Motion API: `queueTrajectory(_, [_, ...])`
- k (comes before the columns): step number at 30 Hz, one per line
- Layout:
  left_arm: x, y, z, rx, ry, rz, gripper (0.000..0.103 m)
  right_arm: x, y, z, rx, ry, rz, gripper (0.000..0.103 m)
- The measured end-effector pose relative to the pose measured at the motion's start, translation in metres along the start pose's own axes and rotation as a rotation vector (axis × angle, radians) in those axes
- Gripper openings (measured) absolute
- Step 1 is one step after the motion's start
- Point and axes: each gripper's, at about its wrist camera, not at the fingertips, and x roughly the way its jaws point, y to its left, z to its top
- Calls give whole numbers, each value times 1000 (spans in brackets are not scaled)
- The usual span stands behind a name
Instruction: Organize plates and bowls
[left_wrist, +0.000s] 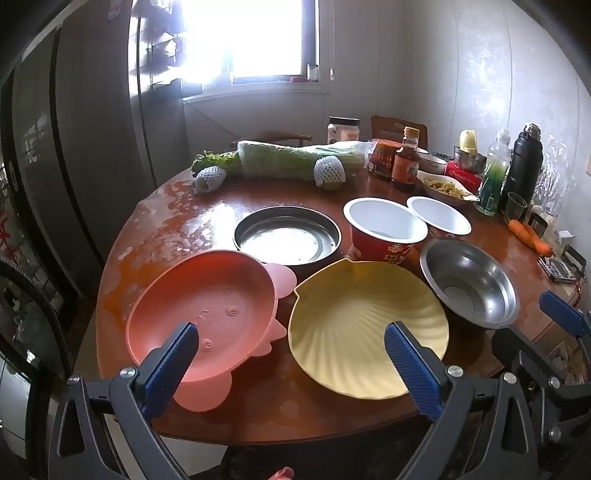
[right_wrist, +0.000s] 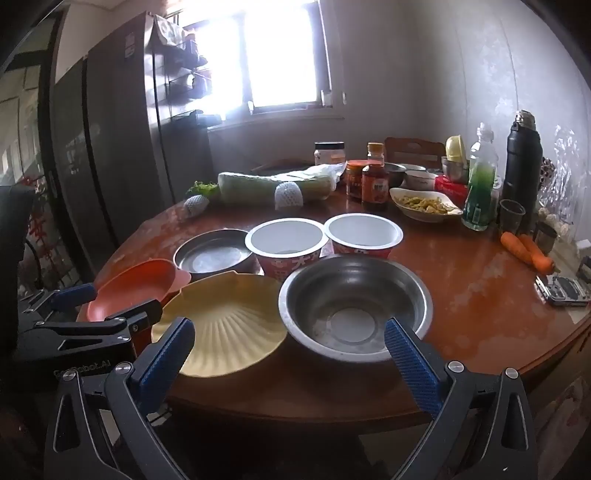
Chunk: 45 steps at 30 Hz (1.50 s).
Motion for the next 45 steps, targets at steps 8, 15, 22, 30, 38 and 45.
queueTrajectory(8, [-1,-2,-1,8,4,-6,102,0,0,-1,3,2,2,102])
queueTrajectory(15, [-3,-2,-1,10,3,-7,102,-1,0,-1,0,8,0,102])
queueTrajectory(22, [-4,-4,1,11,4,-8,102,0,0,-1,-1,7,-11,103])
queueTrajectory(30, [-5,-6,2,14,1,-10,102,-2,2,-1,-7,2,-12,103])
queueTrajectory(38, [-6,-6,1,15,0,-12,102,-2,3,-2,-10,1,-13,103])
queueTrajectory(45, [-7,-6,2,15,-2,-13,102,-2,2,-1,6,2,3,102])
